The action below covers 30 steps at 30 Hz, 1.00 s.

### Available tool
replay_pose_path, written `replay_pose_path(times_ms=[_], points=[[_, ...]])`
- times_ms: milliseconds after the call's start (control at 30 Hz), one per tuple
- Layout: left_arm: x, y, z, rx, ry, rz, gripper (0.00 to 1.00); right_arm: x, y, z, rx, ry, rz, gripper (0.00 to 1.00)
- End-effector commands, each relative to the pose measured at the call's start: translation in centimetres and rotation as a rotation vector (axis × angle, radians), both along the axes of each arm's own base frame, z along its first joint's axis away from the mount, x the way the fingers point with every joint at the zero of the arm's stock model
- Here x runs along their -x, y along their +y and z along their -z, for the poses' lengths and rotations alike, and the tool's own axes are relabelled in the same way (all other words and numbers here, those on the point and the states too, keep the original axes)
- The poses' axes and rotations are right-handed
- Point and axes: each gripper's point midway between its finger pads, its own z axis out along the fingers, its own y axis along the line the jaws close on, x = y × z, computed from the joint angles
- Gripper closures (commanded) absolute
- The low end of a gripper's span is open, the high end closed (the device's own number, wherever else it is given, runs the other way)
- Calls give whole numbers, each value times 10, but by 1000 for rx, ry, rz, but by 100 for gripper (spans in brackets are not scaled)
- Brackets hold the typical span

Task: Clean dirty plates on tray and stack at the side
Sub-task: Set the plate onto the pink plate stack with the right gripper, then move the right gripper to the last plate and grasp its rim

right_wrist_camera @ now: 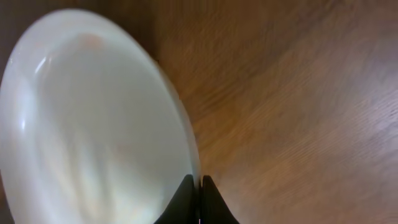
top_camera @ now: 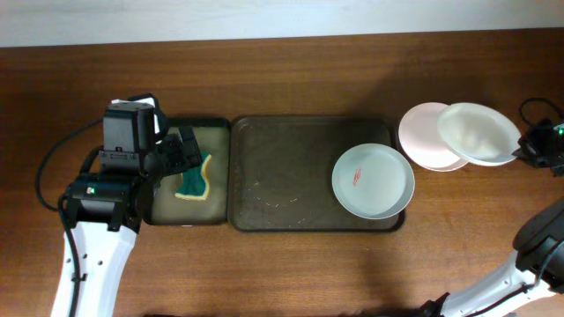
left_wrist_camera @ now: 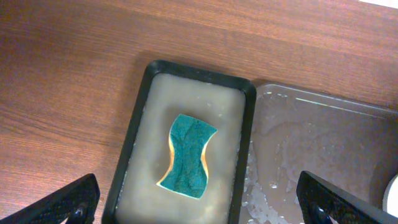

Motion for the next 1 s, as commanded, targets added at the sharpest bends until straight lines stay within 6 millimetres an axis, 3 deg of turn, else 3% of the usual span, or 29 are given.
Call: replay_pose_path(times_ms=[0, 100, 233, 267, 300, 333, 433, 500, 600, 767, 867, 900, 933, 967], points=[[0, 0, -7, 5, -20, 1, 1, -17, 11, 4, 57, -19, -79, 96], [0, 0, -7, 5, -20, 1, 1, -38, 28, 16, 99, -50, -141, 96], [0, 0, -7, 5, -20, 1, 1, -41, 37, 44, 189, 4, -184, 96], [0, 0, -7, 5, -20, 1, 1, -40, 41, 47, 185, 9, -191, 88], [0, 0, -7, 5, -20, 1, 1, -36, 44, 48, 171, 26, -194, 67], [0, 0, -7, 5, -20, 1, 1, -34, 50, 39, 132, 24, -198, 55], [0, 0, -7, 5, -20, 1, 1, -29, 65, -14, 64, -1, -225, 51], [0, 0, -7, 5, -20, 1, 1, -7, 79, -49, 35, 40, -228, 51], [0, 0, -7, 5, -20, 1, 1, 33, 101, -73, -11, 109, -274, 51], [0, 0, -7, 5, -20, 1, 1, 80, 137, -77, -107, 241, -338, 51], [0, 0, -7, 5, -20, 1, 1, 105, 170, -68, -104, 249, -394, 50], [0, 0, -7, 5, -20, 1, 1, 108, 179, -63, -98, 226, -411, 41], [0, 0, -7, 5, -20, 1, 0, 104, 192, -59, -124, 176, -430, 0], [0, 0, -7, 5, -20, 1, 1, 105, 199, -55, -144, 171, -442, 2]])
